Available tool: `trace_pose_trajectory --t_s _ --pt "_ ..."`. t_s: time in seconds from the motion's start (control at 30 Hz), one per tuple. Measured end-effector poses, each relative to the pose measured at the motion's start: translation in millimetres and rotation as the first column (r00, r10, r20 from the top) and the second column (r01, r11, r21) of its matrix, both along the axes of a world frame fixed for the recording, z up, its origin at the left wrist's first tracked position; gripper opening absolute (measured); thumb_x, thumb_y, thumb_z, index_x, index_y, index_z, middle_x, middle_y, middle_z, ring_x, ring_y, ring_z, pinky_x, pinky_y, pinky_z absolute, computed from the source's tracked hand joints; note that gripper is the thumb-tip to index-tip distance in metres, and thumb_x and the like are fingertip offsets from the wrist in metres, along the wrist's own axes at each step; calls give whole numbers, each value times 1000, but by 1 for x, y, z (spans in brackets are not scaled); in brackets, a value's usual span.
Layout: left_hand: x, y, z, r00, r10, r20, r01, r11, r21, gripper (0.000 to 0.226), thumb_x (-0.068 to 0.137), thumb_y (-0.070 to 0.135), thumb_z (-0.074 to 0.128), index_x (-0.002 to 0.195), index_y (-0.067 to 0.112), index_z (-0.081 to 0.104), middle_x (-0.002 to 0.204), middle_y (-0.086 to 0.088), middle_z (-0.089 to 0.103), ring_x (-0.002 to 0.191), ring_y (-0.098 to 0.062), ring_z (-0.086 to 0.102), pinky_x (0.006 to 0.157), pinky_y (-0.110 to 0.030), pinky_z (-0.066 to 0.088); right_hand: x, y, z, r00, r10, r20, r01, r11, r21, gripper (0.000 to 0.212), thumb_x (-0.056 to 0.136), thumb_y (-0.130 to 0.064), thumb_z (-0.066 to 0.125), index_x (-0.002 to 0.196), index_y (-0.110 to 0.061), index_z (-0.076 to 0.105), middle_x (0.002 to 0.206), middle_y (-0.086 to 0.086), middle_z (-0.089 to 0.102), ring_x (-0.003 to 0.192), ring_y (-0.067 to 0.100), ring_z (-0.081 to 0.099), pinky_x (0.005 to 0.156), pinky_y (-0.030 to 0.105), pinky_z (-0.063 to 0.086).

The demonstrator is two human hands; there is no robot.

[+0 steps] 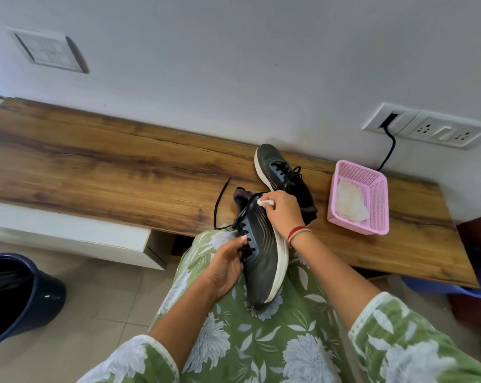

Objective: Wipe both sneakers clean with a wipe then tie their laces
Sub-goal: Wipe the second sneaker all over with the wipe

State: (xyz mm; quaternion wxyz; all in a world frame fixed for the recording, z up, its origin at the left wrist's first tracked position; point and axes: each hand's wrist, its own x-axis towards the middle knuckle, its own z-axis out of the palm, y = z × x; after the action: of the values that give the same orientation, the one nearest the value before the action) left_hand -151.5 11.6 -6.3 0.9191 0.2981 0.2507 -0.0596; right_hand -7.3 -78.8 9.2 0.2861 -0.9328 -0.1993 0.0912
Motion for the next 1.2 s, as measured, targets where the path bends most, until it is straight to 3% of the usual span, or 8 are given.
trace_pose_trajectory --t_s 0.37,0.5,0.67,0.93,1.0,1.07,1.13,1.2 --pt "0 -3 -3 1000 23 -16 -23 1000 9 20 84 13 54 98 5 65 86 -9 72 81 -17 68 76 -28 55 -26 3 29 880 329 -342 -328 943 62 21 81 -3 62 88 -19 72 96 -3 68 90 7 59 80 19 44" --pt "1 -2 -2 999 16 -35 -16 1000 11 18 86 12 51 85 9 68 78 -6 72 73 -16 69 71 -26 57 6 6 27 998 -57 5 57 996 72 26 82 -2 62 104 -15 68 110 3 62 101 16 55 90 23 40" --pt "0 -3 -5 1000 2 -26 -1 999 32 18 76 15 63 93 7 66 84 -7 72 79 -17 68 74 -27 56 -1 10 6 991 132 31 -119 958 -262 32 86 -2 49 103 -21 70 103 8 68 99 29 58 85 36 47" --pt "1 -4 -9 995 -69 -65 78 986 147 21 75 19 63 88 4 72 92 -13 70 88 -22 66 84 -33 52 -31 -12 3 980 192 -57 -200 919 -339 34 87 -6 49 101 -28 71 104 7 63 102 28 56 88 37 46" --pt "0 -4 -7 975 -168 -147 219 852 475 26 78 25 64 90 2 67 87 -12 66 85 -25 61 84 -39 48 -38 -19 9 964 229 -137 -261 915 -308 32 86 -6 51 96 -28 72 106 4 65 100 24 59 90 36 47" --pt "1 -1 -3 952 -196 -236 300 434 849 20 85 29 62 87 9 68 80 -3 67 75 -19 61 75 -35 50 -36 -28 19 948 225 -224 -270 943 -195 28 84 -5 55 90 -25 74 102 -1 68 96 17 61 86 31 47" --pt "6 5 10 975 -64 -214 220 120 968 18 91 30 58 91 14 67 78 5 67 65 -11 59 60 -27 48 -30 -35 25 944 145 -297 -155 988 -12 23 82 -4 60 86 -23 73 93 -4 69 91 11 61 81 25 46" --pt "21 12 14 988 13 -156 155 38 987 23 93 32 56 102 12 63 89 5 65 76 -12 59 63 -24 41 -28 -38 24 919 39 -391 31 985 170 17 84 -5 62 86 -20 70 92 -1 68 90 13 61 84 28 48"
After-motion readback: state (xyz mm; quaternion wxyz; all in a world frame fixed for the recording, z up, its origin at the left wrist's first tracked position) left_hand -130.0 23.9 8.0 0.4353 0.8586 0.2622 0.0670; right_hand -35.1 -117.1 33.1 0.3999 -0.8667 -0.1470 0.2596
